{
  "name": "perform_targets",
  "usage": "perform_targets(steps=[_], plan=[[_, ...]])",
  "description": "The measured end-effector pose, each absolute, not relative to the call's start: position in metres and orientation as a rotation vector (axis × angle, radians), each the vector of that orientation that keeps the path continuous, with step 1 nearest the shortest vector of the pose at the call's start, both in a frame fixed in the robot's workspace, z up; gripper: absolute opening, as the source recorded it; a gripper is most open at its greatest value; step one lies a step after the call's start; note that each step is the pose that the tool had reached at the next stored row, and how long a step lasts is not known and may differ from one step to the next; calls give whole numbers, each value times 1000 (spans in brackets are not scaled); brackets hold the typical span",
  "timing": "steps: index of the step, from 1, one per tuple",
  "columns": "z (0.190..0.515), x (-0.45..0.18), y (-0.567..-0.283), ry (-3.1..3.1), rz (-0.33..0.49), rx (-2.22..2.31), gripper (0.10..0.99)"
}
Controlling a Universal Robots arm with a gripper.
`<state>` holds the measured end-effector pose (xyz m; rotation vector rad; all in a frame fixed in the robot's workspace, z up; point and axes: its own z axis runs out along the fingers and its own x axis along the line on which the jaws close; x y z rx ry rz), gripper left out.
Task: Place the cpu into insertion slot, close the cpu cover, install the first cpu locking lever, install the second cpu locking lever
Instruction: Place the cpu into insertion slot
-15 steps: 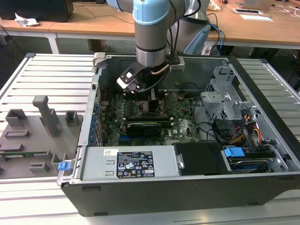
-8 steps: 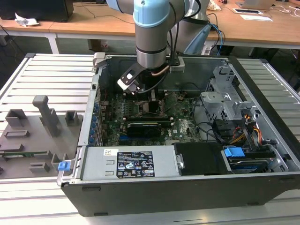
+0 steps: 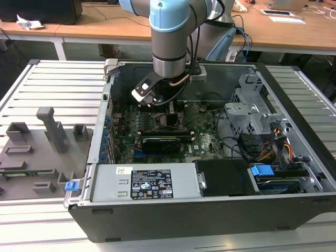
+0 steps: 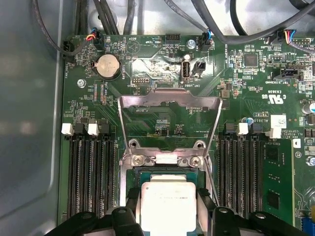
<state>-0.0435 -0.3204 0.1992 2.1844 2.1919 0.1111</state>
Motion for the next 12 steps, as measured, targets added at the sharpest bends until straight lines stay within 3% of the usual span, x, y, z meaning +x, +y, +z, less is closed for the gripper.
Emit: perform_targets(steps=[4, 5, 12], plan=[[199, -44, -320, 2192, 111, 2184, 553], [199, -44, -320, 2192, 112, 2185, 616], [198, -44, -317, 2193, 113, 2185, 616]])
